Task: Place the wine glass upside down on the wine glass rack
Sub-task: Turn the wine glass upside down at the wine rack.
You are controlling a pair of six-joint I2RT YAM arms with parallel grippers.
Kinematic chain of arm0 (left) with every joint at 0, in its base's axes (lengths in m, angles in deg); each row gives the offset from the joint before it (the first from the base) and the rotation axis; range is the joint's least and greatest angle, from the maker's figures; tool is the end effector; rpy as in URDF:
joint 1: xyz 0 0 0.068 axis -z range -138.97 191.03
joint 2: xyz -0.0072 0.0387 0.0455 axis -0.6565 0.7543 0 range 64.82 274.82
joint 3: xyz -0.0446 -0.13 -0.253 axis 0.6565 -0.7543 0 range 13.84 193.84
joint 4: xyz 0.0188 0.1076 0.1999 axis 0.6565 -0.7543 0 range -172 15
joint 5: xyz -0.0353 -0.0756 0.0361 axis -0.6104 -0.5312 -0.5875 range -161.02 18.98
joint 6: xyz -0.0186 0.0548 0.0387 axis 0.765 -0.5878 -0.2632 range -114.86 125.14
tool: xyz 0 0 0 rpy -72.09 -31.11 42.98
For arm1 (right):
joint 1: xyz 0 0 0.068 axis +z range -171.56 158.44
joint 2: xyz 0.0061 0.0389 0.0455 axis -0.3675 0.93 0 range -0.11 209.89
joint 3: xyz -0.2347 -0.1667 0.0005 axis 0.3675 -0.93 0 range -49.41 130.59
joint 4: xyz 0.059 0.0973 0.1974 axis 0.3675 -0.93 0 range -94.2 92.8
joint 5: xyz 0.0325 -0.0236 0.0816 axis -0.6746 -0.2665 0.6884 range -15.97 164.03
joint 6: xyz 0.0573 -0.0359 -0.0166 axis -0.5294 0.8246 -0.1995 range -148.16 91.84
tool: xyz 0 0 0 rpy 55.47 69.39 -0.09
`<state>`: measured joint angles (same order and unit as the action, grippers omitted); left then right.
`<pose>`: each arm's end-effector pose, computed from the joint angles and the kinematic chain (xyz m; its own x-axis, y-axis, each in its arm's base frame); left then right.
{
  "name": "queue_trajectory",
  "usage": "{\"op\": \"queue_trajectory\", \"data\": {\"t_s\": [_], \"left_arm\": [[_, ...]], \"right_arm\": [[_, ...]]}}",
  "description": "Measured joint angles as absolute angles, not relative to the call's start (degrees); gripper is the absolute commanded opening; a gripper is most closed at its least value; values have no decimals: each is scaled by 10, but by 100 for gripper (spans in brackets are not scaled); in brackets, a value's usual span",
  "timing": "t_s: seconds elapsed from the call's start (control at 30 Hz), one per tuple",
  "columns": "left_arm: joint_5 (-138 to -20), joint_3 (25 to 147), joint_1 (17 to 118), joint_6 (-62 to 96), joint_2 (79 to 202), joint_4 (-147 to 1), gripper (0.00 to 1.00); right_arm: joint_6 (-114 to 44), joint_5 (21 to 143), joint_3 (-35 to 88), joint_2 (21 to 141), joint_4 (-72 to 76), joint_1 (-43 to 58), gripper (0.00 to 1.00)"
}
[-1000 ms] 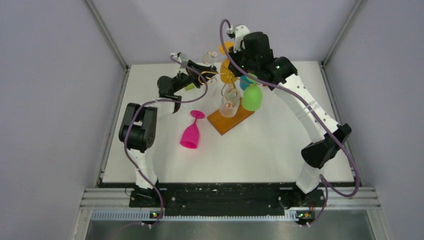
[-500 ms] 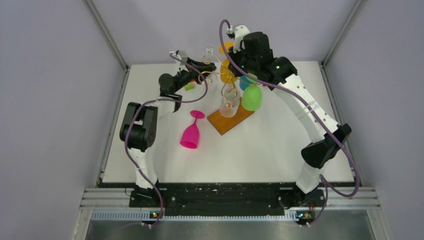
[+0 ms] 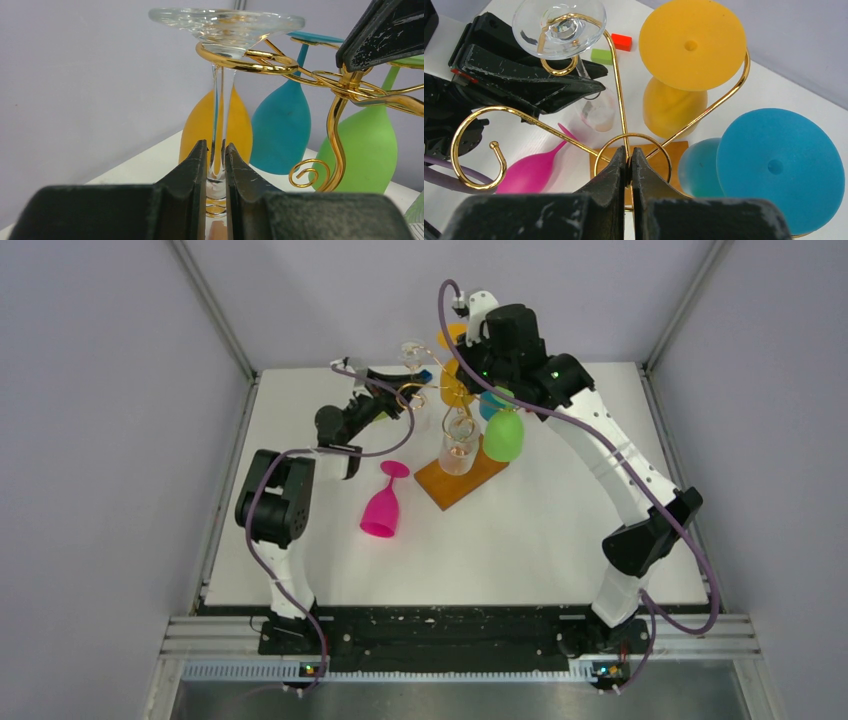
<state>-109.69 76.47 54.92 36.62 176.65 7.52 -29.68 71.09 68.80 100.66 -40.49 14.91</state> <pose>0.3842 -0.1313 0.3192 0.0922 -0.4428 -0.8919 0.8706 0.4705 -0.1437 0.2999 0.2182 0.4510 -0.3653 -0.2371 -0.9002 -0.5469 0.8372 0.0014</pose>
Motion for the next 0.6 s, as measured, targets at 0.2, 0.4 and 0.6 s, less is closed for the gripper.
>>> {"op": "queue_trajectory", "data": {"t_s": [0.2,0.4,0.6], "left_arm": [[-1092,752,549,376,1766,98,0],[-1115,751,547,387,1766,103,0],[-1131,749,546,388,1762,105,0]], "right_arm": [[-297,711,688,1007,-405,149,0],[-296,711,688,1007,-405,149,0],[-294,711,688,1007,-405,149,0]]}}
